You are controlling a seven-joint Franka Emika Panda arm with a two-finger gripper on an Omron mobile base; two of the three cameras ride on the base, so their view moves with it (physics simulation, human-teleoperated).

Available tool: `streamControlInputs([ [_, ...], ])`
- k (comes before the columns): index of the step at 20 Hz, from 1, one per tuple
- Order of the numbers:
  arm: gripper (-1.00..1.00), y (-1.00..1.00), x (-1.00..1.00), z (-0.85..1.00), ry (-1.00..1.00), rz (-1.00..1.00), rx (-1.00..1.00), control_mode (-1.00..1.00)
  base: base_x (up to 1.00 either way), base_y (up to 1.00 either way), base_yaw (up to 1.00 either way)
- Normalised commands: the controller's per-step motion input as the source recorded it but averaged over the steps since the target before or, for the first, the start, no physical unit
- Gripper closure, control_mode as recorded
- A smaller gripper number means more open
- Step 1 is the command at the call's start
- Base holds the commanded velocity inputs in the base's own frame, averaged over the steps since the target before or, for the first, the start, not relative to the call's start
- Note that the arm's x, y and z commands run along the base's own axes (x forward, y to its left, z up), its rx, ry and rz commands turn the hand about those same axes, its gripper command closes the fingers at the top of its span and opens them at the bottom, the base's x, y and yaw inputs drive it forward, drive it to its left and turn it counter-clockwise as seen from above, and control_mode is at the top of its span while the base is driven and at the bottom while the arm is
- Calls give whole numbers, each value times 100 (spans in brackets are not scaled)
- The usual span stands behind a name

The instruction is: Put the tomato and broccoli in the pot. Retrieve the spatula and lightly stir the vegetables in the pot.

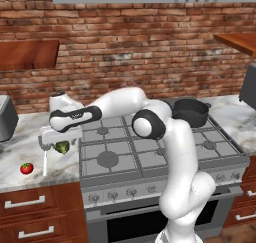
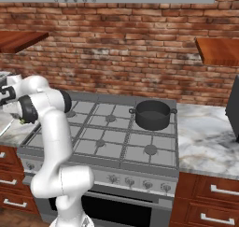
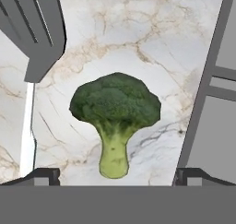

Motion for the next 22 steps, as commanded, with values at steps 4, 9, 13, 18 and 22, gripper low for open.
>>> streamControlInputs([
  [4, -100, 1, 4, -17, 4, 0, 0, -100, 0, 0, 0],
  [9, -100, 2, 0, -10, 5, 0, 0, -100, 0, 0, 0],
  [13, -100, 1, 0, -14, 3, 0, 0, -100, 0, 0, 0],
  [18, -100, 0, 0, -8, 2, 0, 0, -100, 0, 0, 0],
  [22, -100, 0, 0, -11, 2, 0, 0, -100, 0, 0, 0],
])
